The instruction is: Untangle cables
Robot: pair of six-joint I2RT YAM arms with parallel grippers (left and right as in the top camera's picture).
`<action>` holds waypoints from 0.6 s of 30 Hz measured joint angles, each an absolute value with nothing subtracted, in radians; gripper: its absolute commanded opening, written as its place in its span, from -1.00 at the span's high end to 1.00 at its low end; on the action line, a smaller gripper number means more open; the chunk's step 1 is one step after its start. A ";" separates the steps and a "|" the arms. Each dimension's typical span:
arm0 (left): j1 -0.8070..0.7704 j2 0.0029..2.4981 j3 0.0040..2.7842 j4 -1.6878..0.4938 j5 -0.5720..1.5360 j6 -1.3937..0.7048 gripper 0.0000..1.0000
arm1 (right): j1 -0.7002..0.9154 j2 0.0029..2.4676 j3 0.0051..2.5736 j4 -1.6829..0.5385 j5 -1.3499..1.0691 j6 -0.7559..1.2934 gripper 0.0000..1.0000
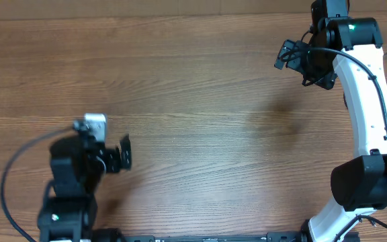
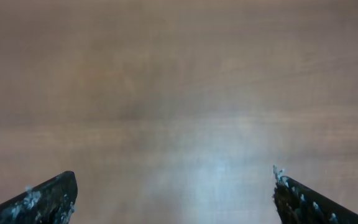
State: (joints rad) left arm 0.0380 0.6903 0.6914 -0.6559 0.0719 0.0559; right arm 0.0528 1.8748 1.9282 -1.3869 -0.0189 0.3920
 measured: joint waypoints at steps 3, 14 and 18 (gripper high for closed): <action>0.016 0.594 0.551 -0.666 0.070 0.056 -1.00 | 0.053 1.875 1.928 -1.386 -0.019 0.392 -1.00; -0.007 0.333 0.191 -0.070 0.154 0.042 -1.00 | 0.053 1.875 1.928 -1.385 -0.019 0.392 -1.00; -0.007 0.250 0.102 0.134 0.177 0.007 -1.00 | 0.053 1.875 1.928 -1.386 -0.019 0.392 -1.00</action>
State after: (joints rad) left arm -0.0071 0.2504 0.1024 0.1337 0.1772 0.0074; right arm 0.0528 1.8748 1.9282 -1.3861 -0.0193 0.3920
